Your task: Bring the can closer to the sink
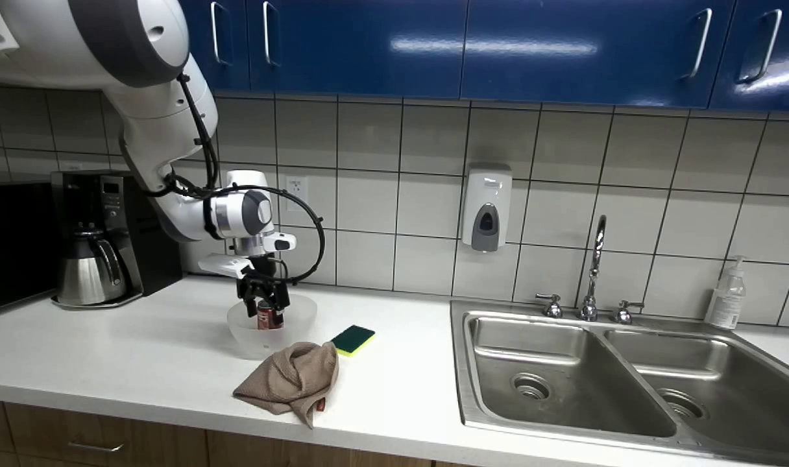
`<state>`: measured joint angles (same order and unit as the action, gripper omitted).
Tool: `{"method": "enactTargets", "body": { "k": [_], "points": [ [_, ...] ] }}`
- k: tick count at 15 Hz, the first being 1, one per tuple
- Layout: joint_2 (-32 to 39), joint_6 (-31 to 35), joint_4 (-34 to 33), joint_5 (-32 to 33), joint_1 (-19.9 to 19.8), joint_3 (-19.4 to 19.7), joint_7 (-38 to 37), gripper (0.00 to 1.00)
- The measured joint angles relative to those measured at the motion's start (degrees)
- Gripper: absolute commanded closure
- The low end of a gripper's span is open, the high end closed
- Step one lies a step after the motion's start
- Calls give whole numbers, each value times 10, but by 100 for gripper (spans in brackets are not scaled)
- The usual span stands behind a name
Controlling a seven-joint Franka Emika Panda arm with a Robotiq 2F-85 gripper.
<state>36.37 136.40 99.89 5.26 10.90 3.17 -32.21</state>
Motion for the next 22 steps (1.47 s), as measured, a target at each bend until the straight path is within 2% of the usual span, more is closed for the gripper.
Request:
{"method": "enactTargets", "body": {
  "k": [15,16,17,20,21,22],
  "points": [
    [2,0,0,0,0,4,0,0],
    [2,0,0,0,0,5,0,25],
    [2,1,0,0,0,5,0,26],
    [4,5,0,0,0,5,0,51],
    [4,7,1,-1,0,5,0,58],
    [4,9,0,-4,0,4,0,60]
  ]
}}
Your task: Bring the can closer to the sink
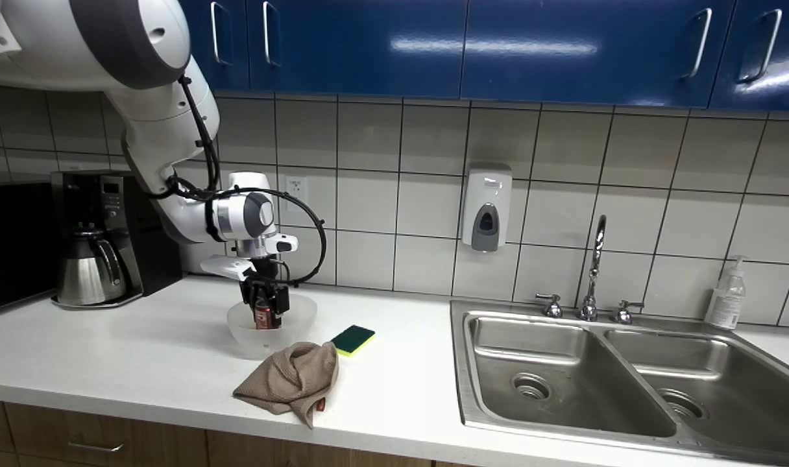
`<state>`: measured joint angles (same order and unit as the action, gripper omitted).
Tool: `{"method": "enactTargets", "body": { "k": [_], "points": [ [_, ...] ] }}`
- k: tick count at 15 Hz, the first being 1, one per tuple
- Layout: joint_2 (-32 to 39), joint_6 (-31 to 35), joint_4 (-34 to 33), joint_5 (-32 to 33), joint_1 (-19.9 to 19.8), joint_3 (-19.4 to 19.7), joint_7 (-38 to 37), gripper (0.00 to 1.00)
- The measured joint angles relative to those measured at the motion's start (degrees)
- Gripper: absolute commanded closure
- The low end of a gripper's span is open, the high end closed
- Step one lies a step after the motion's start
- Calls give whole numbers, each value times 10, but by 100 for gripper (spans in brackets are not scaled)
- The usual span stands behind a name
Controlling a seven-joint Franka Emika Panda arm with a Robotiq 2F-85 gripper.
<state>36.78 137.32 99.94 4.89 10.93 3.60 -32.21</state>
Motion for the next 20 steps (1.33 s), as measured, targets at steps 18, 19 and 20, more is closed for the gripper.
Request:
{"method": "enactTargets", "body": {
  "k": [18,19,20],
  "points": [
    [-35,-20,-14,-27,9,7,-63,60],
    [-40,-27,-15,-27,11,7,-67,60],
    [-46,-33,-15,-27,13,7,-70,60]
  ]
}}
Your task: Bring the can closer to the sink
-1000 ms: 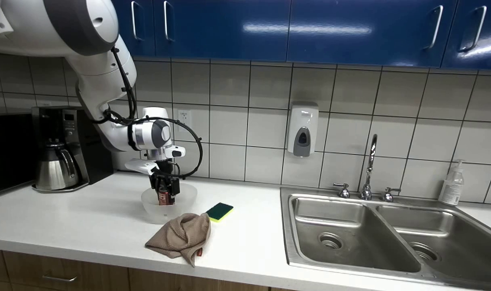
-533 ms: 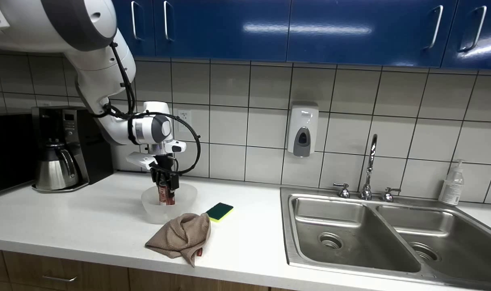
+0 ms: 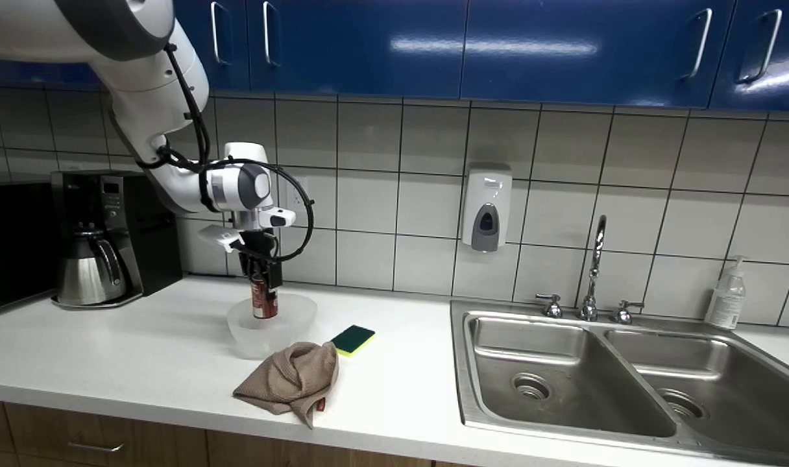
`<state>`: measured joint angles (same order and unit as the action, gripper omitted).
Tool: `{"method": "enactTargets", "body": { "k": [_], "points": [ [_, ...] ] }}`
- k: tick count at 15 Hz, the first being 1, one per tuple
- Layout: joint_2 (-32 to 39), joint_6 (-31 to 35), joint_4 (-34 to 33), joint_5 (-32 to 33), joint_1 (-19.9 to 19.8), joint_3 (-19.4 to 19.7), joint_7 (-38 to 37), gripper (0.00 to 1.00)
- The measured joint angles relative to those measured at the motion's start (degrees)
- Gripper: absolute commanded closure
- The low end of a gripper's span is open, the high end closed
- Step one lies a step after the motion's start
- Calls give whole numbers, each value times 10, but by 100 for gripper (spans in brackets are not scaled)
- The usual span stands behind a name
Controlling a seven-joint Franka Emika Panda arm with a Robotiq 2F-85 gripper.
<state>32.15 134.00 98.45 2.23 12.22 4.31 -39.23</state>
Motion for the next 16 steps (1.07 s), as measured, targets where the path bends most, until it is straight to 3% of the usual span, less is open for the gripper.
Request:
{"method": "enactTargets", "body": {
  "k": [7,16],
  "points": [
    [-48,-44,0,30,9,7,-59,60],
    [-95,-105,18,129,14,21,-177,60]
  ]
}}
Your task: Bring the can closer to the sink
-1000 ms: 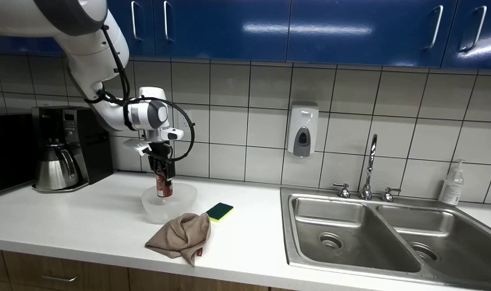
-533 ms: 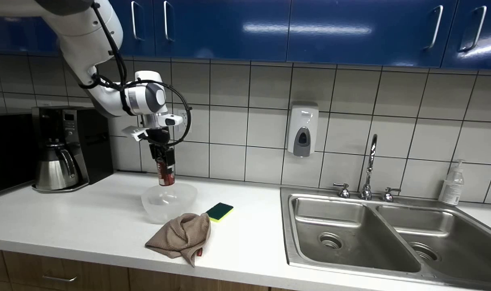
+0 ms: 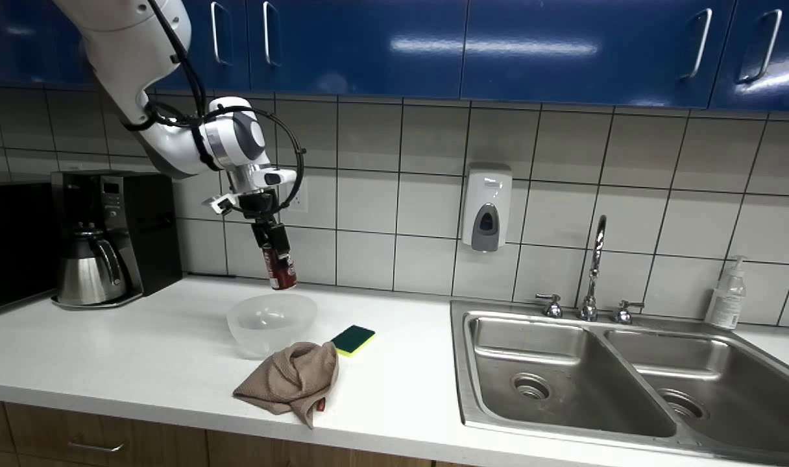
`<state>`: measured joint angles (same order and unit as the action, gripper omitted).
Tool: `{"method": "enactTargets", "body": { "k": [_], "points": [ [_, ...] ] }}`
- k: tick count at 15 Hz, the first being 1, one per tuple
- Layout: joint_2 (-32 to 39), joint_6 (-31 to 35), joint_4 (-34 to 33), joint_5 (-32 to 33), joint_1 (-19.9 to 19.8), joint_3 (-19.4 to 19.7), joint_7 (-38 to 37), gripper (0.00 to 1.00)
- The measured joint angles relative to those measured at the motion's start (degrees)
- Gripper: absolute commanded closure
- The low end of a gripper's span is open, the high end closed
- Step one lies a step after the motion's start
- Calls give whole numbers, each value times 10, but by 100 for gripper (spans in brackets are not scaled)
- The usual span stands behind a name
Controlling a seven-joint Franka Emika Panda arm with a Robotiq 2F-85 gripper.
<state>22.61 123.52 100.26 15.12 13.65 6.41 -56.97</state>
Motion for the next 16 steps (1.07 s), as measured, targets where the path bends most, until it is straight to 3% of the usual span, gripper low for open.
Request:
{"method": "enactTargets", "body": {
  "k": [6,16],
  "points": [
    [-10,-24,20,40,-15,20,-60,60],
    [-8,-22,51,41,-91,50,-69,60]
  ]
}}
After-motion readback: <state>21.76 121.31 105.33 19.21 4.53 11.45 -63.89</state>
